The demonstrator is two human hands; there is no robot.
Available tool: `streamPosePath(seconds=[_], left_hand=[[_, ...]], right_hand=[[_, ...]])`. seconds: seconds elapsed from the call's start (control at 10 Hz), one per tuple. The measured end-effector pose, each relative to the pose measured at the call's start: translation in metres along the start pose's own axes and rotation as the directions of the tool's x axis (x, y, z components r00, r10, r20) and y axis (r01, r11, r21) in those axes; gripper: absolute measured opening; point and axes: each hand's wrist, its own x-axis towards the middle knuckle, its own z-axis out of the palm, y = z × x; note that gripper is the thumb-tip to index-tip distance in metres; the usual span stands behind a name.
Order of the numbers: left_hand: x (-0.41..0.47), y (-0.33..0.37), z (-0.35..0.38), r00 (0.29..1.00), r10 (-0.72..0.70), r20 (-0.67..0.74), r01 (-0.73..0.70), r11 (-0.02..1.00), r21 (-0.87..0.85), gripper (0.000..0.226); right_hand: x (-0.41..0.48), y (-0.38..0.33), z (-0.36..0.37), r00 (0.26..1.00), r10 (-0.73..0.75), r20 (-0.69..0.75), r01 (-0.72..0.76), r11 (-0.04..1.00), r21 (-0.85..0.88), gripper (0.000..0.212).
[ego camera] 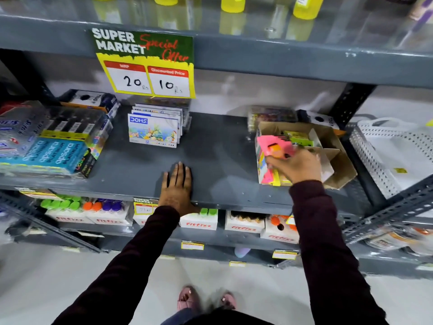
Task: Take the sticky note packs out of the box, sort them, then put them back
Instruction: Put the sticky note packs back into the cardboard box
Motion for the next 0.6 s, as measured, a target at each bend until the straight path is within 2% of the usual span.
streamPosePath(seconds=[0.1, 0.2, 0.4, 0.5, 0.6], left_hand=[[0.0, 0.0, 0.001, 1.0, -0.001, 0.007, 0.001, 1.0, -0.006, 0.132], [-0.001, 0.001, 0.0, 1.0, -0.008, 0.013, 0.008, 1.0, -0.02, 0.132], [-0.001, 0.005, -0.01, 0.995, -0.041, 0.087, 0.041, 0.999, 0.004, 0.133], [-0.003, 0.011, -0.02, 0.983, -0.058, 0.175, 0.054, 0.998, 0.022, 0.134], [0.004, 0.019, -0.036, 0.968, -0.053, 0.247, 0.062, 0.998, -0.028, 0.127]], right_hand=[[0.013, 0.045, -0.005, 0.979, 0.193, -0.064, -0.189, 0.98, 0.057, 0.059], [0.021, 0.057, 0.002, 0.971, 0.236, -0.031, -0.233, 0.969, 0.076, 0.067], [0.023, 0.051, 0.029, 0.967, 0.25, 0.054, -0.254, 0.964, 0.078, 0.058], [0.015, 0.043, 0.035, 0.953, 0.304, 0.002, -0.304, 0.953, -0.005, 0.054], [0.002, 0.022, 0.036, 0.964, 0.258, -0.059, -0.26, 0.965, -0.035, 0.052]])
